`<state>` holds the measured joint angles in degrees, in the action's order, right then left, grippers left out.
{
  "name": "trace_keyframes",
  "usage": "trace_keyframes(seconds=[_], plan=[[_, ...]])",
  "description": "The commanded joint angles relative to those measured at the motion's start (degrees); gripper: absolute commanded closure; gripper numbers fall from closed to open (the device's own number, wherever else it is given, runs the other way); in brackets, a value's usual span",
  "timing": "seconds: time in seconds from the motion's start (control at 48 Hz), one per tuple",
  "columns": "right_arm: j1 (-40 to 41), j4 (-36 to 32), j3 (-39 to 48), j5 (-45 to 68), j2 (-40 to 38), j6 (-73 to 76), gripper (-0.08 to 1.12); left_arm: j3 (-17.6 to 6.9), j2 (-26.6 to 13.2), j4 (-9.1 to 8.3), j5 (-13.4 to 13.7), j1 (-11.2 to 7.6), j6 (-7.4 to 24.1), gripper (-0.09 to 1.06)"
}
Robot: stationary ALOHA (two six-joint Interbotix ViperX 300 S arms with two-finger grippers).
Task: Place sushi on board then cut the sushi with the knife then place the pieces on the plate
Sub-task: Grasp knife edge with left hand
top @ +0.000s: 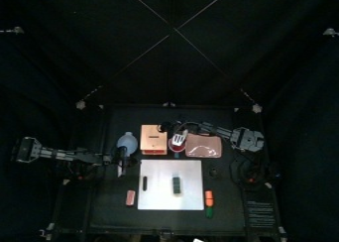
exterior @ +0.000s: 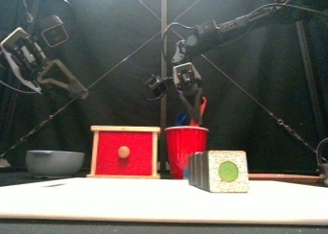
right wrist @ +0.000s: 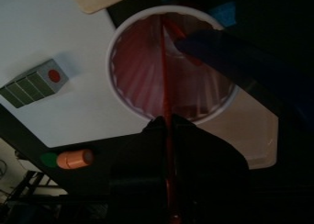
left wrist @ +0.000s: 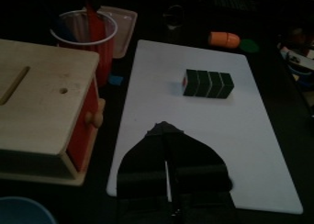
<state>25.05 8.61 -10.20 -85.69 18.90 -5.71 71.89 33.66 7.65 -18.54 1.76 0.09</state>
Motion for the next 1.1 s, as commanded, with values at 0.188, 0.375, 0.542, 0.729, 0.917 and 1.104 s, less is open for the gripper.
trace_keyframes(seconds=[0.188,0.375,0.542,0.729,0.917,1.104], plan=[[0.35,0.26,-5.54,-3.16,-3.43,0.97,0.76,-0.7,-0.09,0.0,-0.26,0.44,0.0,0.99],[0.26,-0.18,-5.36,-4.22,-7.29,1.85,0.76,-0.7,0.0,0.0,-0.26,0.7,0.0,0.99],[0.09,-0.18,-4.75,-4.31,-11.25,1.93,0.76,-0.7,-0.09,0.0,-0.26,0.7,-0.09,0.99],[-0.26,-0.44,-4.39,-4.04,-16.61,2.2,0.77,-0.88,0.53,0.0,-0.26,0.7,-0.09,0.99],[-3.34,-0.53,-1.41,0.62,-23.64,2.29,0.77,-1.05,1.85,0.0,-0.26,0.7,0.0,0.99],[-6.86,-0.62,8.26,13.27,-31.46,2.37,0.77,-1.32,3.78,0.0,-0.7,0.79,0.09,0.99]])
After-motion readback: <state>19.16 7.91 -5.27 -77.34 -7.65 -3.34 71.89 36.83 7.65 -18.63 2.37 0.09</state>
